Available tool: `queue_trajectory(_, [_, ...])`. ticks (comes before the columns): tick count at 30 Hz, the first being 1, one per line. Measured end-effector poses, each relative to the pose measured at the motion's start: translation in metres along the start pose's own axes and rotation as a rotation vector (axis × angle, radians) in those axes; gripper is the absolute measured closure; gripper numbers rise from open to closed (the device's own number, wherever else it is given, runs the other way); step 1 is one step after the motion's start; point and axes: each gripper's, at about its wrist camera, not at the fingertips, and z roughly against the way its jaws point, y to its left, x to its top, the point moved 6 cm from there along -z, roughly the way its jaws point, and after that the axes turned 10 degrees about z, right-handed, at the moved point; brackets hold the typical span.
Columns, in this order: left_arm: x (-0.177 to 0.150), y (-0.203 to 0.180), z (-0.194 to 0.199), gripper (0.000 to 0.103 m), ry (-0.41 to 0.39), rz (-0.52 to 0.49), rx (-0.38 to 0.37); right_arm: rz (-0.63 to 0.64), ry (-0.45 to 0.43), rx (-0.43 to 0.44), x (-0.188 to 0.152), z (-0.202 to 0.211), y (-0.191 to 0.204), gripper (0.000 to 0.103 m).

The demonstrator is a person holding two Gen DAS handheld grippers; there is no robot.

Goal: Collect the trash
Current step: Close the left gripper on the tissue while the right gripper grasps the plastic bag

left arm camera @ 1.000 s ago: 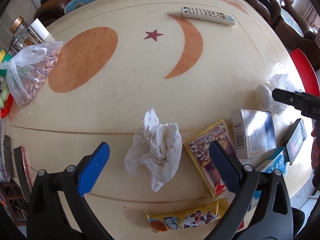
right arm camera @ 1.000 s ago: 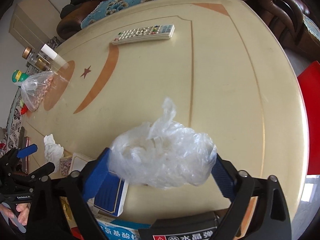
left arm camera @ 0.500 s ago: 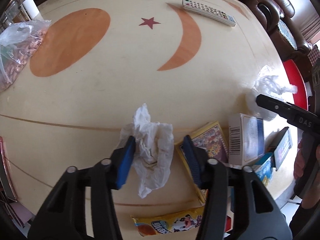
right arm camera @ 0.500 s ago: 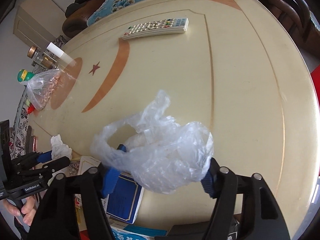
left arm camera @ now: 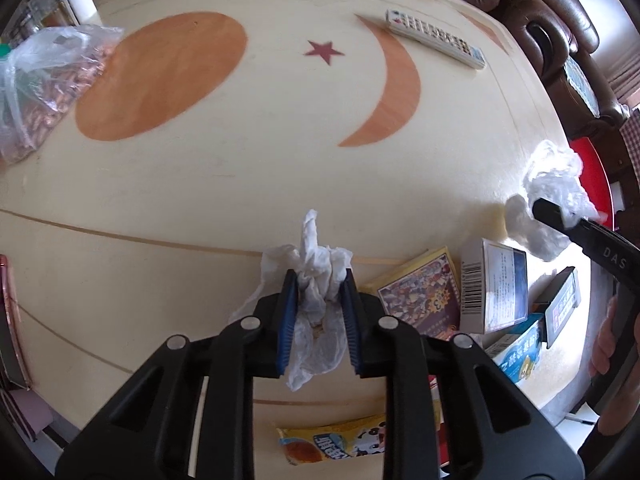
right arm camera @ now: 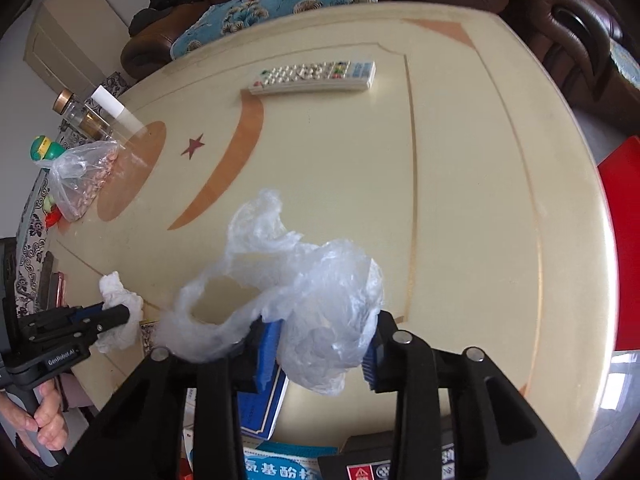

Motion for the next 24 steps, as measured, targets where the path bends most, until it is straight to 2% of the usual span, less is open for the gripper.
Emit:
queue_trajectory(4, [0.0,-0.003,0.013,0.082,-0.037,-0.016,-0.007,-0.007,-0.013,-0.005,-0.001,0.009,0.0,0.081])
queue_trajectory(14, [-0.004,-0.003,0.049,0.082,-0.111,-0.03,0.0,0.0,-0.083,-0.051,-0.001,0.045,0.003,0.081])
queue_trajectory(24, [-0.035,-0.014,0.119,0.082,-0.24,-0.098,0.0,0.056,-0.164,-0.076,-0.021,0.11,0.027,0.081])
